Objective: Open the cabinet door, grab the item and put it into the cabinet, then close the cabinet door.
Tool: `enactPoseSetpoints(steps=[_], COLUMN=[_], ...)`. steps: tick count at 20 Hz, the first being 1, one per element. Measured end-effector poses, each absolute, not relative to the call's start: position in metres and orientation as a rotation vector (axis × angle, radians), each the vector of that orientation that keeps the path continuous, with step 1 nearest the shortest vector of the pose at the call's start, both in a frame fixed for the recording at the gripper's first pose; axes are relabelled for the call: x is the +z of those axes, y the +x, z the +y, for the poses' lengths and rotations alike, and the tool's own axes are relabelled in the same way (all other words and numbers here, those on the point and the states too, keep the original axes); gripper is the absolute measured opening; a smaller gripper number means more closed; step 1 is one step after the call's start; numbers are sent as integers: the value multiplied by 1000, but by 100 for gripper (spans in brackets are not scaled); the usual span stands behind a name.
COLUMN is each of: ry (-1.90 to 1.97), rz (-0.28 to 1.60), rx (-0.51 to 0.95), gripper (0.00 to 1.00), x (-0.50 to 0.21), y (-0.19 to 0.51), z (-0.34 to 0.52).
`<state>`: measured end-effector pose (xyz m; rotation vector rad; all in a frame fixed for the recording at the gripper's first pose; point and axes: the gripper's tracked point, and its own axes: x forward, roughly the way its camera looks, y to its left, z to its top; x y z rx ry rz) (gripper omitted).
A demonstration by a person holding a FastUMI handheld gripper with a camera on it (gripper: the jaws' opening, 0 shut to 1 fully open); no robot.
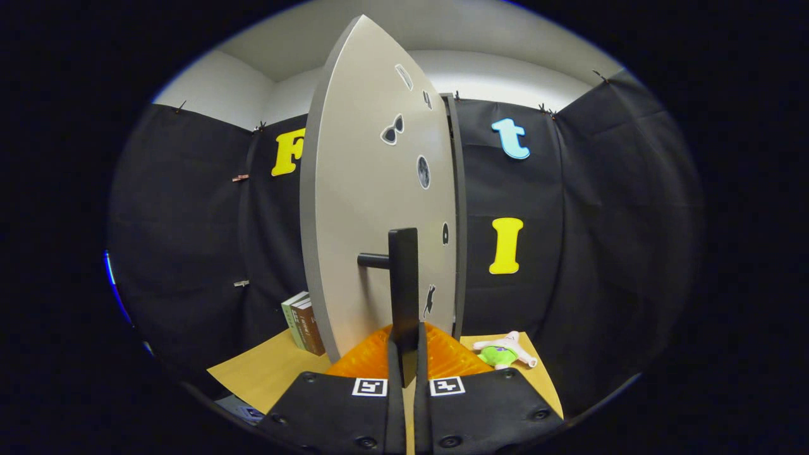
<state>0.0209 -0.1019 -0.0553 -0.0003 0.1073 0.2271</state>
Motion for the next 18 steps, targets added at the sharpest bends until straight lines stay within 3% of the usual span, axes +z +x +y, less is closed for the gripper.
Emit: enactPoseSetpoints(steps=[18], ry=[58], rz=[69], rx=[70], gripper=[6], x=[-50], y=[6], z=[-170])
